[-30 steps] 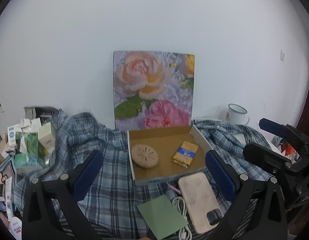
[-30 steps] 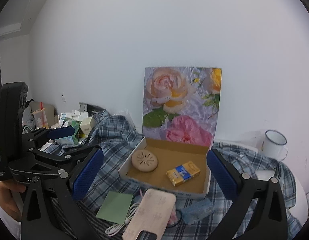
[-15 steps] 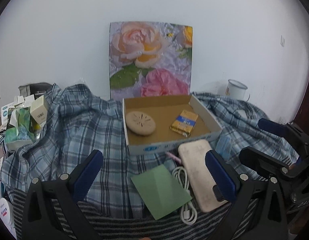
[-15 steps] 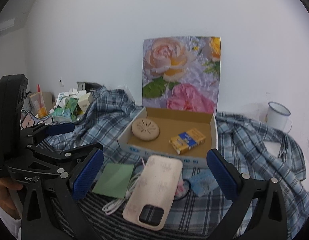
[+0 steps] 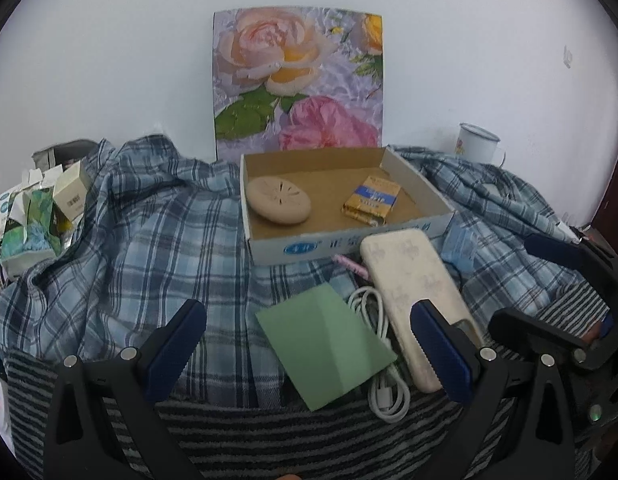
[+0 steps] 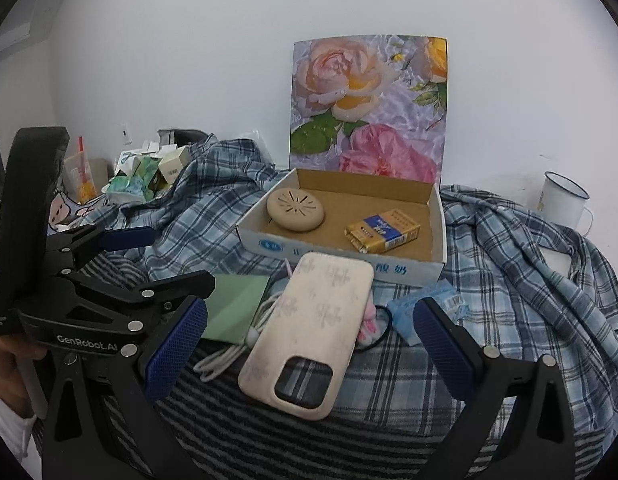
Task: Organize soft objects
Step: 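Withdraw both grippers from the box back toward the remaining items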
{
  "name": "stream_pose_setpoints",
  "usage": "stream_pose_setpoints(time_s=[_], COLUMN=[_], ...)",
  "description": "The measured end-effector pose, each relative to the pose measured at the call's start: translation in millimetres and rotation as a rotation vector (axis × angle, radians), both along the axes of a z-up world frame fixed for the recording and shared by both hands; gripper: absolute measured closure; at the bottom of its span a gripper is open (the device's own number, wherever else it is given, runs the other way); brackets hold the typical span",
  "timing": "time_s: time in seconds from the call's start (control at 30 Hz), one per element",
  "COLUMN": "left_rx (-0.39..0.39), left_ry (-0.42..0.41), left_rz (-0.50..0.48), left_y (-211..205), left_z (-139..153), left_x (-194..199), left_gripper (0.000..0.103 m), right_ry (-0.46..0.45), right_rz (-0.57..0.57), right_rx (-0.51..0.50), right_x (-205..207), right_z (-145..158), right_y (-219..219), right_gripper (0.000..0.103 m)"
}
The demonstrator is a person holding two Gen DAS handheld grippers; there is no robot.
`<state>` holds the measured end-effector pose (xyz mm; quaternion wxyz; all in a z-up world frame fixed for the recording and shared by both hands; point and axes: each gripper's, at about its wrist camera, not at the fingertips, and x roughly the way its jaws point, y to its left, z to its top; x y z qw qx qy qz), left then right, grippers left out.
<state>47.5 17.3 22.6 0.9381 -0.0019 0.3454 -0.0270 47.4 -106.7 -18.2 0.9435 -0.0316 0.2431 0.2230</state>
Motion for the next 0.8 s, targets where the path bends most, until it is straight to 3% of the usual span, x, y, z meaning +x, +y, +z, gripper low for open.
stream_pose_setpoints(time_s=[0.6, 0.8], left_rx=[0.047, -0.009], left_ry=[0.023, 0.045], left_rz=[0.01, 0.008], left_y=[-7.8, 0.0], left_z=[-25.5, -29.1], left_x=[-1.7, 0.1], left_gripper=[0.0, 0.0], right_ry=[0.014, 0.014], right_rz=[0.006, 0.005], right_rx=[0.01, 0.038], right_x=[1.4, 1.7], right_z=[-15.1, -15.5], right_y=[-2.5, -7.1], right_gripper=[0.0, 0.0])
